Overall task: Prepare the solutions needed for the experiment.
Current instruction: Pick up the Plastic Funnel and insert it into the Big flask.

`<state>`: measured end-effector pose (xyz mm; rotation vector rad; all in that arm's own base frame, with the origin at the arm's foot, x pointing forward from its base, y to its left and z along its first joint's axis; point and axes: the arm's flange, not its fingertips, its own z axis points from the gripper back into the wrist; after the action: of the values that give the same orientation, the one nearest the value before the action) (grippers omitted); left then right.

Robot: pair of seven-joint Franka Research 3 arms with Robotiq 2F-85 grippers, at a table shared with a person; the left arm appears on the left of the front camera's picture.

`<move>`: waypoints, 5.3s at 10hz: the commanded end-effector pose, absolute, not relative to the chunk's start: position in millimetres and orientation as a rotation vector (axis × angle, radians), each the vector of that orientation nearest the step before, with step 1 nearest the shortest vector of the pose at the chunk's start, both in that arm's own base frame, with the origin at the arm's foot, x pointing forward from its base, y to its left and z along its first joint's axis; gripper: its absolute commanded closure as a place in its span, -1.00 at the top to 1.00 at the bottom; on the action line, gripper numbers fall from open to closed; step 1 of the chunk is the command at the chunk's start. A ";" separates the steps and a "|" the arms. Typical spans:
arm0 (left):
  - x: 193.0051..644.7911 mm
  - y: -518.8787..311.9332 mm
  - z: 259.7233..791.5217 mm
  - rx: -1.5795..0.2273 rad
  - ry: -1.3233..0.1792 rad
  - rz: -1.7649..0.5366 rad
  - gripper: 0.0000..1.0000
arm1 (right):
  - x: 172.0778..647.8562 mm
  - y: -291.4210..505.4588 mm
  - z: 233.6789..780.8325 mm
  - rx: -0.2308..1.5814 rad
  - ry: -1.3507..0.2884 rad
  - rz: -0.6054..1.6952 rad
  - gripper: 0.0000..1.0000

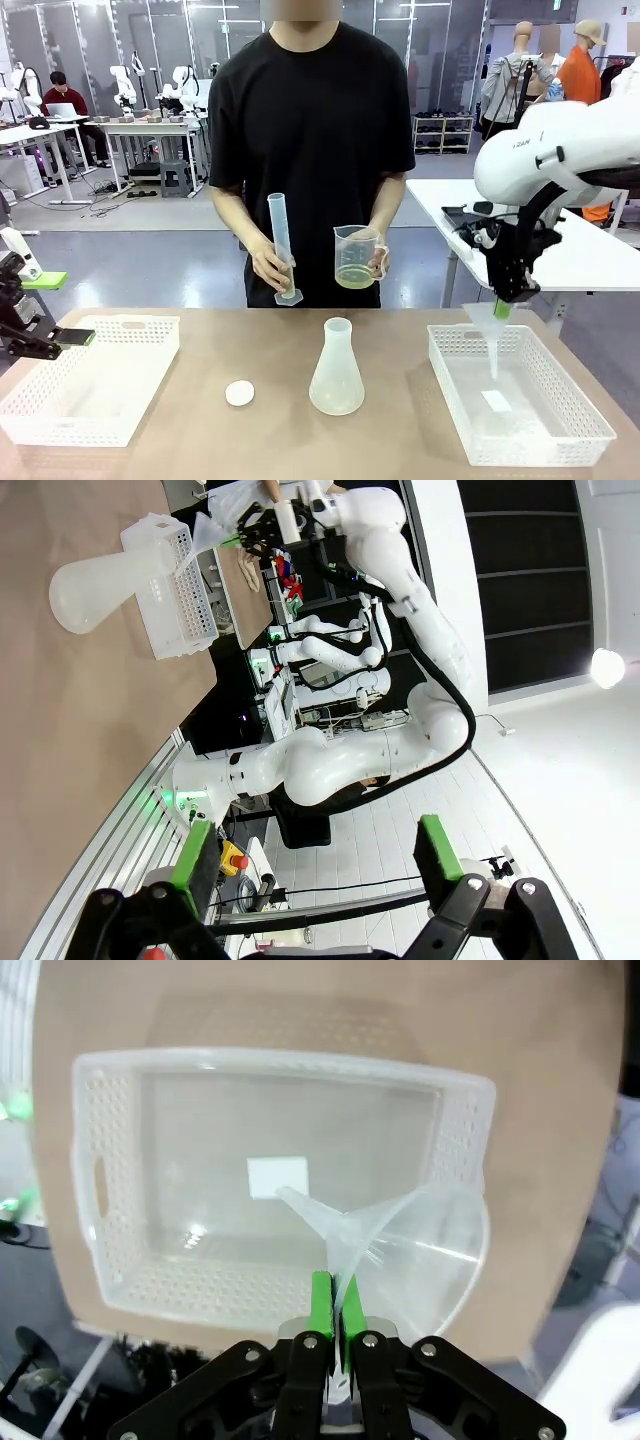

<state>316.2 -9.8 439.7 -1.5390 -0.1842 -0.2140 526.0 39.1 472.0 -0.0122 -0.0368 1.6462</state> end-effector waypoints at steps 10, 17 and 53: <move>315.4 -10.4 442.1 -1.542 -0.188 -0.220 1.00 | 467.5 78.4 571.7 -0.506 -0.228 1.619 -1.00; 315.4 -10.4 442.1 -1.542 -0.188 -0.220 1.00 | 436.5 150.1 581.4 -0.542 -0.453 1.778 -0.92; 315.4 -10.4 442.1 -1.542 -0.188 -0.220 1.00 | 394.3 245.5 476.1 -0.227 -0.697 2.114 -0.51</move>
<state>316.2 -10.1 439.7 -1.5380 -0.1835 -0.2146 395.3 247.2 481.5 -0.2414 -0.6625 2.0991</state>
